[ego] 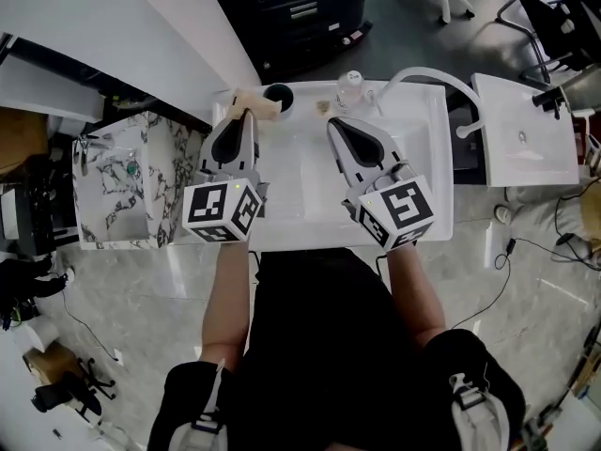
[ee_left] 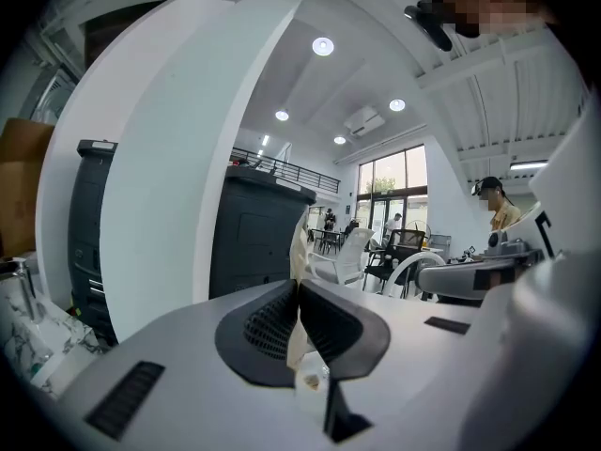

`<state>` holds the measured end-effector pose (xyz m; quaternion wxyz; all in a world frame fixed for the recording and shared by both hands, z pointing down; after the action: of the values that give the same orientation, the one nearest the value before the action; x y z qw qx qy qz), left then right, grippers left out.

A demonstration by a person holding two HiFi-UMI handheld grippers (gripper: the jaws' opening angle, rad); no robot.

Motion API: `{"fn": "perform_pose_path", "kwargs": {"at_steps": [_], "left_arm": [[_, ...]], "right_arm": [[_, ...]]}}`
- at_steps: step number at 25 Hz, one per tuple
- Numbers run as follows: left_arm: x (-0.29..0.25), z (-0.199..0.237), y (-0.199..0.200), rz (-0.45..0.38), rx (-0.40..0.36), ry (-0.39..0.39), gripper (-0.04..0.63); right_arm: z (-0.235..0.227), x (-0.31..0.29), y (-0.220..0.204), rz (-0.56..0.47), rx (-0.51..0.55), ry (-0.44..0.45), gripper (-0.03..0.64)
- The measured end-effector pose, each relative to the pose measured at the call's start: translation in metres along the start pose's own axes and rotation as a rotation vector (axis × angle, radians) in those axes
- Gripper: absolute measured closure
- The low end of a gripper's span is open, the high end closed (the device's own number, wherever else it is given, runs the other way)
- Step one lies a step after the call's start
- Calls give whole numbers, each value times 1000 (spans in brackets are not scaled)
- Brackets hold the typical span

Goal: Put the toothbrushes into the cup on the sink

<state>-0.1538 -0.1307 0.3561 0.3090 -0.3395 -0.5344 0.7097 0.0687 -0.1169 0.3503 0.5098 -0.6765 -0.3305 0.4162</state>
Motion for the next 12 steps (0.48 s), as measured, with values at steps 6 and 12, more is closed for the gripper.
{"fn": "perform_pose_path", "kwargs": {"at_steps": [6, 12], "left_arm": [[-21, 11, -11, 15, 21, -2, 572], [-34, 24, -20, 39, 45, 5, 572]], "right_arm": [[-7, -6, -2, 20, 6, -22, 588], [-9, -14, 0, 33, 8, -28, 588]]}}
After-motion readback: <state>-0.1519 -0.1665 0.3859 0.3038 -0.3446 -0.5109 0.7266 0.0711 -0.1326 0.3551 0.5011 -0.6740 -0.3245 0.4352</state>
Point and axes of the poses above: the fingertips, and each gripper's own axes: x backward along the fingers, z to its left, y out of its top, the point moved 9 cm from there along x, backward along the fingers, and after that the axes turned 15 degrees about -y, right-handed, at the moved point
